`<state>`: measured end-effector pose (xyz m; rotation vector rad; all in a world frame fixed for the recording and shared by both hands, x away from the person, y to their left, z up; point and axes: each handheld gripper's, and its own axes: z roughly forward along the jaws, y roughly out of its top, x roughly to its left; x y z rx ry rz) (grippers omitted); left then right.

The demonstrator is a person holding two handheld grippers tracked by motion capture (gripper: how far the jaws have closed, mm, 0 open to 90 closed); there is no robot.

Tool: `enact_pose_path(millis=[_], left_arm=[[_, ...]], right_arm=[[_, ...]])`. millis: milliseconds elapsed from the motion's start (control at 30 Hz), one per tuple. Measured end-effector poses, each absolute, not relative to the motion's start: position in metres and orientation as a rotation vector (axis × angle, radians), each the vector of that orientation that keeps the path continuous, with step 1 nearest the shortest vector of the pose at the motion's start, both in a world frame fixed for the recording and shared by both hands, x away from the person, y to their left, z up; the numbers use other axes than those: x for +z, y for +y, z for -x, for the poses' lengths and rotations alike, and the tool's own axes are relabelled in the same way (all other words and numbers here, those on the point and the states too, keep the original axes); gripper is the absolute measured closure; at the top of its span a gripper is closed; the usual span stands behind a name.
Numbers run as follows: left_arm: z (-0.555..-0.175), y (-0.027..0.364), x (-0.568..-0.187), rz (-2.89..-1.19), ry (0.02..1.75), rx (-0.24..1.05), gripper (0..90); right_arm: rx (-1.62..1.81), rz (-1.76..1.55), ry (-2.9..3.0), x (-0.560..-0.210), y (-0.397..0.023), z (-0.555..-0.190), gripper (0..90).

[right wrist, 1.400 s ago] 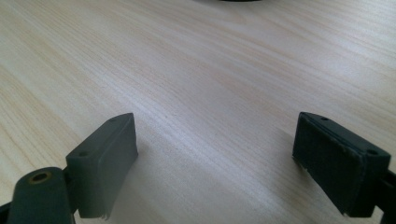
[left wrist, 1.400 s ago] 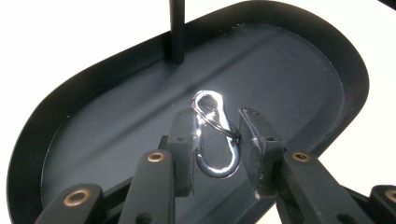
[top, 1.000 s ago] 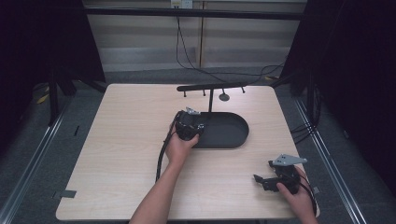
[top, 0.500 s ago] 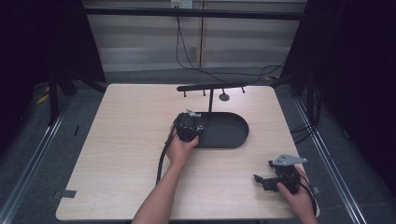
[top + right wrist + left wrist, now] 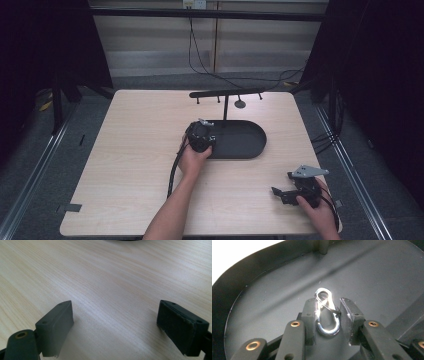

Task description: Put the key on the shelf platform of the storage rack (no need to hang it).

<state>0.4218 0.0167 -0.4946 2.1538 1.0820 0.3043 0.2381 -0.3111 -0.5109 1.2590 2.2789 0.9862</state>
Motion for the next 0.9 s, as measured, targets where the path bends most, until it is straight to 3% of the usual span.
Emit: enact_pose_path(millis=[733,900], left_arm=[[-0.4248,0.0145,-0.4955,-2.156,1.088,0.304,66.7],[-0.4251,0.0153,-0.4945,-2.141,1.095,0.310,62.7]], right_arm=[[0.985,-1.260,2.278,-0.5109,-0.3111,-0.2380,13.3],[0.985,-1.258,2.277,-0.5110,-0.3111,-0.2381,13.3]])
